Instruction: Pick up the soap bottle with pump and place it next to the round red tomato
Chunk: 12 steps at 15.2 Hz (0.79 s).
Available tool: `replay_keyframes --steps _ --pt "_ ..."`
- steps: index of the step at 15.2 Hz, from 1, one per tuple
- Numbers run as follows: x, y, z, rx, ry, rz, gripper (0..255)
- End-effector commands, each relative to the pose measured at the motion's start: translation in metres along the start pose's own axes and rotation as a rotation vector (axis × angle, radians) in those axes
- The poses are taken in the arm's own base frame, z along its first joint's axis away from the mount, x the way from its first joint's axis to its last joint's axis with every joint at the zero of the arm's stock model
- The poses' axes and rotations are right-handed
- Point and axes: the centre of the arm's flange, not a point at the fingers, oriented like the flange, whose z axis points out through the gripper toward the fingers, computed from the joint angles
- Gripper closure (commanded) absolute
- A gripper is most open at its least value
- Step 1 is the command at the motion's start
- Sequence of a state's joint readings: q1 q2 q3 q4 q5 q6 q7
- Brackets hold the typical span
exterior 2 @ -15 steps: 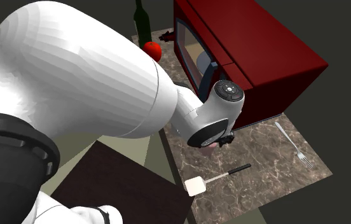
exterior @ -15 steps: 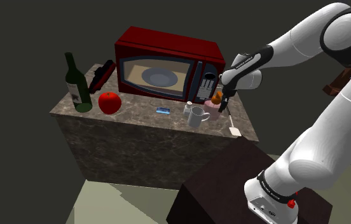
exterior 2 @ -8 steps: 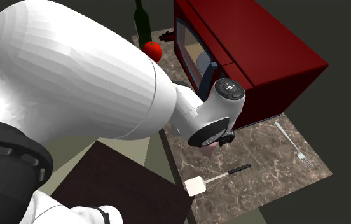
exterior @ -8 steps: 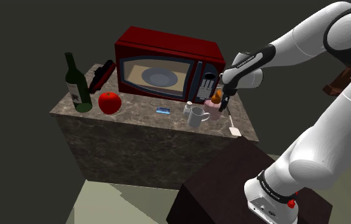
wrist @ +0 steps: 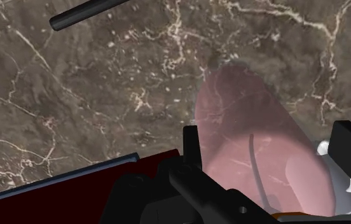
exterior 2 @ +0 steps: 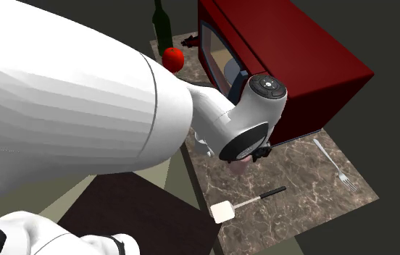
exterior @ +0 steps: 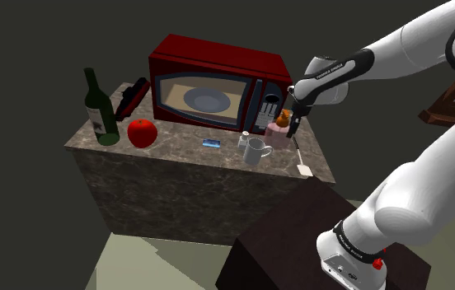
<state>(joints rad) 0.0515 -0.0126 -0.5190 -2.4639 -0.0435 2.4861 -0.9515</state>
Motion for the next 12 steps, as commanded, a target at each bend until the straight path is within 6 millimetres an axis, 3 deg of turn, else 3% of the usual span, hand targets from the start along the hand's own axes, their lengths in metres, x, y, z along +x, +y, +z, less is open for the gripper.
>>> replay_keyframes --steps 1,12 --pt "-0.001 0.0 -0.011 0.0 0.0 0.0 255" --pt "0.0 0.002 -0.069 0.0 0.0 0.0 255"
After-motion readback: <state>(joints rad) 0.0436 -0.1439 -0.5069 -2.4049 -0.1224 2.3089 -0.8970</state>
